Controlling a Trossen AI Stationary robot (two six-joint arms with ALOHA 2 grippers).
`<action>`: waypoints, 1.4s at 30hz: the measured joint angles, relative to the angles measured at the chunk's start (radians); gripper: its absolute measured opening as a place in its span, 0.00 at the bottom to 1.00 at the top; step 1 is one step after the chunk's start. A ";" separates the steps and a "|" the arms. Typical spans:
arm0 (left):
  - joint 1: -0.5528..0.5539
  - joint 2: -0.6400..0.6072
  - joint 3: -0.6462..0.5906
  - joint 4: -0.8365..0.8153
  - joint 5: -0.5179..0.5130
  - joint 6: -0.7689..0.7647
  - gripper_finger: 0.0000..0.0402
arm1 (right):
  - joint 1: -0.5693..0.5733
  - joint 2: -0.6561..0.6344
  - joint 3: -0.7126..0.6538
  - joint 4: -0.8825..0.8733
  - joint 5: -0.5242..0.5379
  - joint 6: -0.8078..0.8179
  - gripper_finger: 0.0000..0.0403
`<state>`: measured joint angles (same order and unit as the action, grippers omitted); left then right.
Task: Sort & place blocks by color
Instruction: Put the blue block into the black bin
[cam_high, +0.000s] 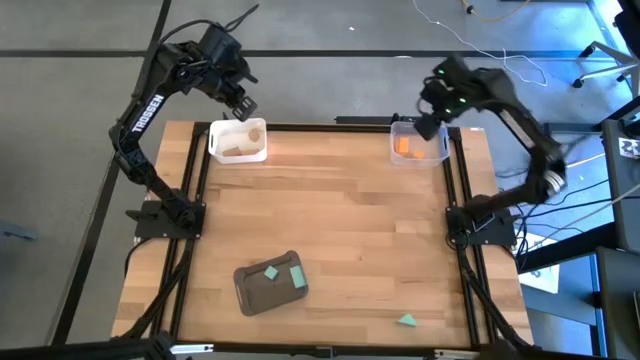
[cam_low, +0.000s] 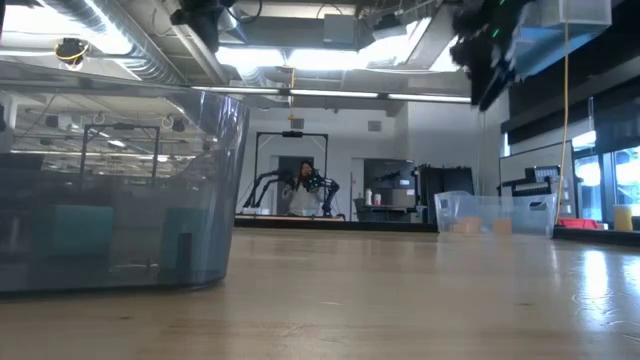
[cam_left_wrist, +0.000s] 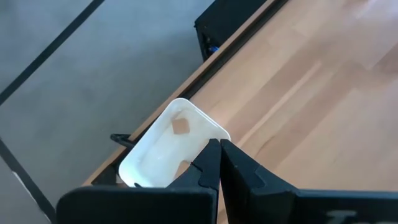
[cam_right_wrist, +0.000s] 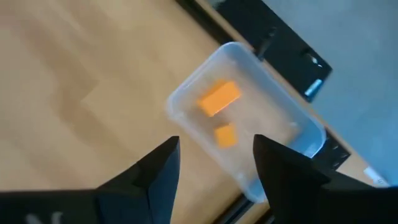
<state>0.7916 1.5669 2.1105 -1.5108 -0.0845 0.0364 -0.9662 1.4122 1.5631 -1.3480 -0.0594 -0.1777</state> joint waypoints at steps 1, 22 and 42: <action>-0.004 0.000 0.000 0.000 0.000 0.000 0.00 | 0.008 -0.033 0.000 -0.023 -0.020 0.008 0.51; -0.091 0.000 0.000 -0.060 0.001 0.055 0.00 | 0.657 -0.447 -0.100 -0.218 -0.382 0.406 0.51; -0.101 0.000 0.000 -0.060 0.001 0.055 0.00 | 1.352 -0.208 -0.535 0.245 -0.409 0.698 0.51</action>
<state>0.6903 1.5673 2.1101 -1.5711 -0.0837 0.0917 0.3859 1.2042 1.0278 -1.1032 -0.4679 0.5199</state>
